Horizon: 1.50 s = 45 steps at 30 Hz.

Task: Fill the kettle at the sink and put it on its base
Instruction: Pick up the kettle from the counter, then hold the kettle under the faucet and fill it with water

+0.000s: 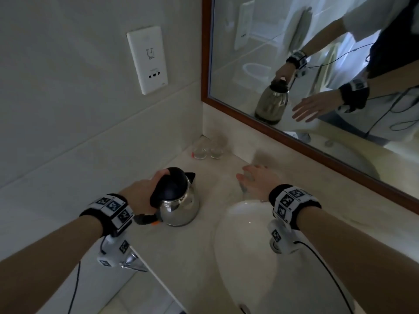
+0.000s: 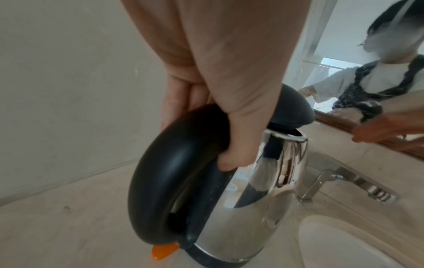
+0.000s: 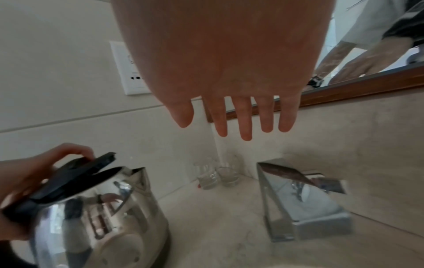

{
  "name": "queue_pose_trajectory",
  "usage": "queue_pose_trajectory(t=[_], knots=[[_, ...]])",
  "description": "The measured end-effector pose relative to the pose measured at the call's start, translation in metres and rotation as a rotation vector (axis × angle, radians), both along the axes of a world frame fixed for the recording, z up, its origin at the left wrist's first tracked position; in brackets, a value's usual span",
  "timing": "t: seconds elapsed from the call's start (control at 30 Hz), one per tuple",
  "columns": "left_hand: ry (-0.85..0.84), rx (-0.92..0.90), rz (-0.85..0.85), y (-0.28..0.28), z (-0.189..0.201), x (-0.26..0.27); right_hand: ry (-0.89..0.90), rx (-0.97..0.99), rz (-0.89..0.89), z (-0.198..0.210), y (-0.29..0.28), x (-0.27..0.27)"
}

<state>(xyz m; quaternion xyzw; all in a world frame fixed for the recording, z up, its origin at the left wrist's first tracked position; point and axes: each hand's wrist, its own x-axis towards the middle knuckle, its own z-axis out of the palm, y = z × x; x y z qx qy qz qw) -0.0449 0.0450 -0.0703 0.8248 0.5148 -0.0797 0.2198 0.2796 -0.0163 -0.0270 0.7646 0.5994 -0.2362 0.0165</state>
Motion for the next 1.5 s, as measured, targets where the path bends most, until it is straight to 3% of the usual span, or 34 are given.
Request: queue_pose_trajectory(t=[0.1, 0.27, 0.43, 0.63, 0.8, 0.97, 1.13, 1.3, 1.5], knots=[[-0.022, -0.05, -0.005, 0.0, 0.003, 0.002, -0.019, 0.006, -0.072, -0.005, -0.01, 0.027], [-0.276, -0.046, 0.03, -0.009, 0.019, 0.023, 0.005, 0.034, -0.262, -0.018, -0.025, 0.066], [-0.382, -0.068, 0.025, -0.04, 0.024, 0.055, 0.037, 0.021, -0.369, -0.021, -0.035, 0.085], [-0.672, -0.176, 0.018, -0.08, 0.016, 0.092, 0.066, 0.018, -0.432, -0.023, -0.036, 0.101], [-0.807, -0.238, -0.007, -0.104, -0.011, 0.136, 0.149, -0.009, -0.499, -0.032, -0.029, 0.118], [-0.817, -0.328, 0.01, -0.122, -0.054, 0.169, 0.144, -0.066, -0.455, -0.053, -0.009, 0.126], [-0.746, -0.29, 0.068, -0.115, -0.094, 0.186, 0.104, -0.128, -0.318, -0.073, 0.018, 0.12], [-0.774, -0.3, 0.089, -0.1, -0.09, 0.203, 0.126, -0.134, -0.261, -0.089, 0.034, 0.115], [-0.737, -0.258, 0.089, -0.087, -0.093, 0.218, -0.001, -0.118, -0.172, -0.094, 0.04, 0.117]])
